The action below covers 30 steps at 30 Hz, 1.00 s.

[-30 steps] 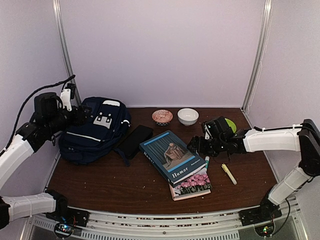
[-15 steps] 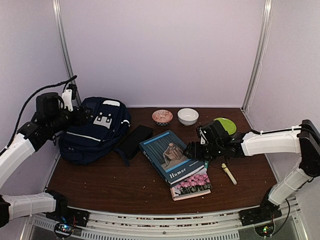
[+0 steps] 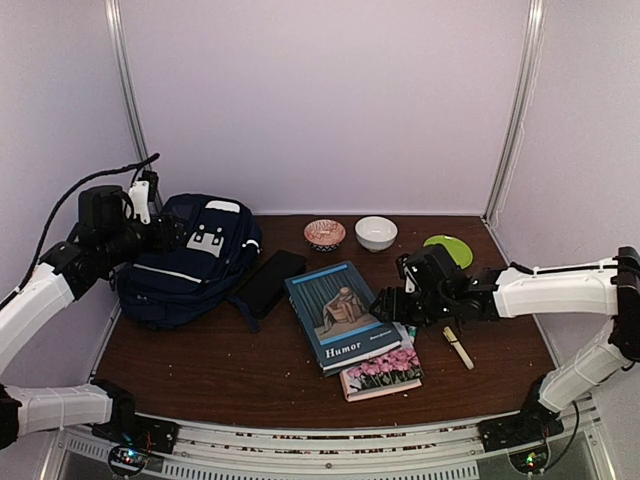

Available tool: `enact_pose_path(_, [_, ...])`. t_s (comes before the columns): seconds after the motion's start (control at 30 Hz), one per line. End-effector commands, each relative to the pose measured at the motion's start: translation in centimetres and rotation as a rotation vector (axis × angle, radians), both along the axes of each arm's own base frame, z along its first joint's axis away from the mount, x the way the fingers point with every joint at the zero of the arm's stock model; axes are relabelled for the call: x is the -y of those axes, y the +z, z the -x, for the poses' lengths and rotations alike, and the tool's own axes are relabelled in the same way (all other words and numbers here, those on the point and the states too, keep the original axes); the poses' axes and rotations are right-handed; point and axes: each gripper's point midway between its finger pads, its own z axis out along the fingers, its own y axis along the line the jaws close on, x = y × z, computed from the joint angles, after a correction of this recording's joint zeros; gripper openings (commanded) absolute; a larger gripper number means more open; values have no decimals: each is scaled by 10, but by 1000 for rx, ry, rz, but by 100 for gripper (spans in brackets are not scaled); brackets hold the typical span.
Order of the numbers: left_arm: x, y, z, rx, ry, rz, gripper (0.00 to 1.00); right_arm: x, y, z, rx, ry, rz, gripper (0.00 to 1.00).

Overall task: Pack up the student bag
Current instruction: Adjust the book at the center of the board, then pick up the student bag at the center of the board.

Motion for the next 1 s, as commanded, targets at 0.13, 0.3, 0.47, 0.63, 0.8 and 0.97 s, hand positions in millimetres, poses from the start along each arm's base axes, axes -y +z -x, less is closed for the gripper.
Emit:
enact_pose_path(0.13, [7, 6, -6, -3, -11, 3, 98, -4, 1, -33, -12, 71, 64, 71])
enact_pose_path(0.3, [11, -5, -7, -45, -2, -36, 98, -14, -1, -39, -17, 85, 44, 70])
enact_pose_path(0.47, [-23, -28, -9, -179, 225, -62, 98, -9, 19, -48, 52, 23, 21, 70])
enact_pose_path(0.63, [-79, -80, 0, -386, 474, 128, 98, -5, 54, -58, 158, -44, -21, 72])
enact_pose_path(0.8, [-99, -106, 3, -435, 572, 419, 96, -14, 73, -58, 193, -32, -65, 73])
enact_pose_path(0.97, [-99, -144, -5, -559, 678, 577, 93, -16, 78, -53, 202, -19, -91, 74])
